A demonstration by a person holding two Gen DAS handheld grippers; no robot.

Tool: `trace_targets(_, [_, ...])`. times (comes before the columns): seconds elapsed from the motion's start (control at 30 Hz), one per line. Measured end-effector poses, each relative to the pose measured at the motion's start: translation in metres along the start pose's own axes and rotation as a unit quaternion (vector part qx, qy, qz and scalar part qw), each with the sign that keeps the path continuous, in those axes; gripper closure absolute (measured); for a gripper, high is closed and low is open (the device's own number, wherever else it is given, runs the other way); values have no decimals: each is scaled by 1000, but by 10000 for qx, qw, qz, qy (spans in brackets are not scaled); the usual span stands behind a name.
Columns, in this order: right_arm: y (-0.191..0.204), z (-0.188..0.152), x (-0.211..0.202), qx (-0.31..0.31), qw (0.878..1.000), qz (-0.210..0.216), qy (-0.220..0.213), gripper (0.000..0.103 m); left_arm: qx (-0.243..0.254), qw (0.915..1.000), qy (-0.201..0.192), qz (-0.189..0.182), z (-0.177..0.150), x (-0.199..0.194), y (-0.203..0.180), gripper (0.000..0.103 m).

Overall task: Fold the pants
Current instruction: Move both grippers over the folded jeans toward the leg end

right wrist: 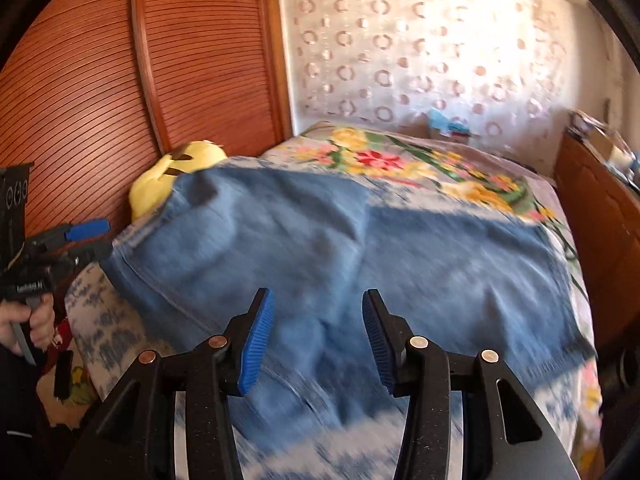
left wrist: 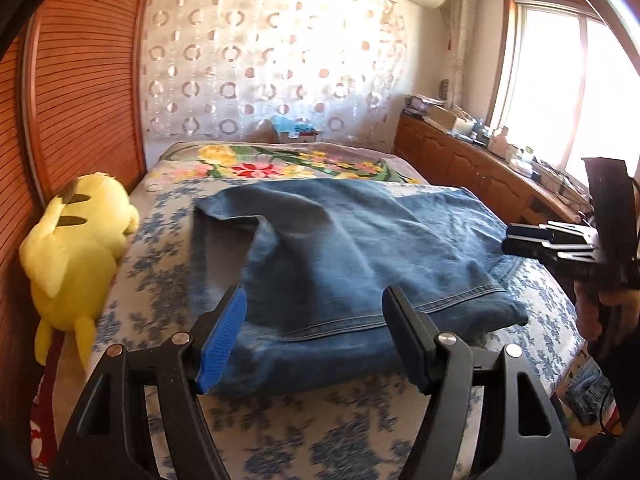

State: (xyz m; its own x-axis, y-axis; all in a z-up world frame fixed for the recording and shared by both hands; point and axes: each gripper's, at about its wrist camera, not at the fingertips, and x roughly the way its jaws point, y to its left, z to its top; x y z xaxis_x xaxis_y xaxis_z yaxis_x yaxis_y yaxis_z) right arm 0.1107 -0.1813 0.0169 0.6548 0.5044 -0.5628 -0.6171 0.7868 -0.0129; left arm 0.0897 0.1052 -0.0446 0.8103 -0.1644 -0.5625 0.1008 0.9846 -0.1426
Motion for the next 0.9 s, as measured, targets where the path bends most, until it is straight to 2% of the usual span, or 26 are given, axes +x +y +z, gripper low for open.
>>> trace_targets(0.13, [-8, -14, -16, 141, 9996, -260, 19, 54, 124, 9998, 84, -141, 2, 11, -19, 32])
trace_targets(0.3, [-21, -28, -27, 450, 9973, -574, 76, 45, 348, 9988, 185, -306, 6, 24, -48, 32])
trace_targets(0.7, [-57, -35, -33, 1331, 9821, -1317, 214, 45, 729, 9943, 447, -639, 21, 60, -106, 31])
trace_targets(0.9, [-54, -30, -32, 1603, 9762, -1450, 171, 45, 839, 9908, 627, -860, 20, 75, -125, 24])
